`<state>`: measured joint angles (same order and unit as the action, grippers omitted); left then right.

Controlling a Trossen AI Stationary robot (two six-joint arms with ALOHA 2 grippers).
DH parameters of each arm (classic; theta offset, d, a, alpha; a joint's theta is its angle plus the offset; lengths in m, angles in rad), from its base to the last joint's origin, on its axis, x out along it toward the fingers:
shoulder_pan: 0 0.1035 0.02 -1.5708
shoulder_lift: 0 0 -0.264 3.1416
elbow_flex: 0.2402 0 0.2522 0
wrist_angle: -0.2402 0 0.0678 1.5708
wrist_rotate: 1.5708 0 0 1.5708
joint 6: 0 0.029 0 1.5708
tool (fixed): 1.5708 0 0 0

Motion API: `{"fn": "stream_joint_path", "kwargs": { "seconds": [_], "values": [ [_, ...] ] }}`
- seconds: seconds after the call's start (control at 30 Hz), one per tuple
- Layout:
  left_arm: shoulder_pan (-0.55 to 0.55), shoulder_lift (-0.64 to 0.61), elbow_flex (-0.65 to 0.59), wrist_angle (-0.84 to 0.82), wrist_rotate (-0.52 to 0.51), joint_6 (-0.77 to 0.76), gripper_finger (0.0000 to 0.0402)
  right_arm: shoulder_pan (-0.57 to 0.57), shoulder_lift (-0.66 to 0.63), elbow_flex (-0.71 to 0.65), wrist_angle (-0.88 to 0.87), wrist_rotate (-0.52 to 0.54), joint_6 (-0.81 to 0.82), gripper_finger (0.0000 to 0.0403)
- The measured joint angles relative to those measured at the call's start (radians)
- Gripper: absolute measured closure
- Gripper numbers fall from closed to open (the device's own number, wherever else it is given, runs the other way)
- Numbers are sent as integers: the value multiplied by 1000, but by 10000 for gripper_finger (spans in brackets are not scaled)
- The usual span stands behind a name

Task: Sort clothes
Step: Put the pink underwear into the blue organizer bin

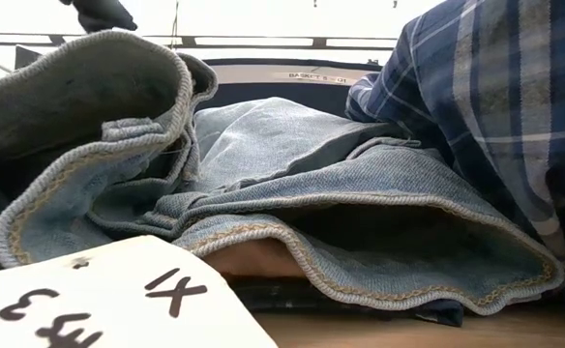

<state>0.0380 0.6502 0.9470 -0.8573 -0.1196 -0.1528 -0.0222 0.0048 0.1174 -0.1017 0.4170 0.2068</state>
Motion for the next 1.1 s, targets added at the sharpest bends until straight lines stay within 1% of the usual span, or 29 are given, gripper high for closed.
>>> {"fn": "stream_joint_path", "kwargs": {
  "seconds": [0.1, 0.2, 0.3, 0.47, 0.67, 0.8, 0.87, 0.97, 1.1],
  "values": [
    [0, -55, -69, 1, 0, -27, 307, 0, 0, 0, 0, 0, 0, 172],
    [0, -88, -128, -11, -2, -22, 307, 0, 0, 0, 0, 0, 0, 172],
    [0, -96, -166, -11, -6, 13, 307, 0, 0, 0, 0, 0, 0, 172],
    [0, -95, -220, -7, -6, 14, 307, 0, 0, 0, 1, 0, 0, 172],
    [0, -94, -221, -1, -6, 14, 307, 0, 0, 0, 4, 0, 0, 172],
    [0, -94, -221, 5, 12, -32, 307, 0, 0, 0, 4, 0, 0, 172],
    [0, -94, -221, 9, 36, -35, 307, 0, 0, 0, 4, 0, 0, 172],
    [0, -97, -259, 76, 86, -31, 307, 0, 0, 0, 21, 0, 3, 172],
    [0, -95, -331, 192, 130, -33, 307, 0, 0, 0, 103, 0, 3, 172]
  ]
}}
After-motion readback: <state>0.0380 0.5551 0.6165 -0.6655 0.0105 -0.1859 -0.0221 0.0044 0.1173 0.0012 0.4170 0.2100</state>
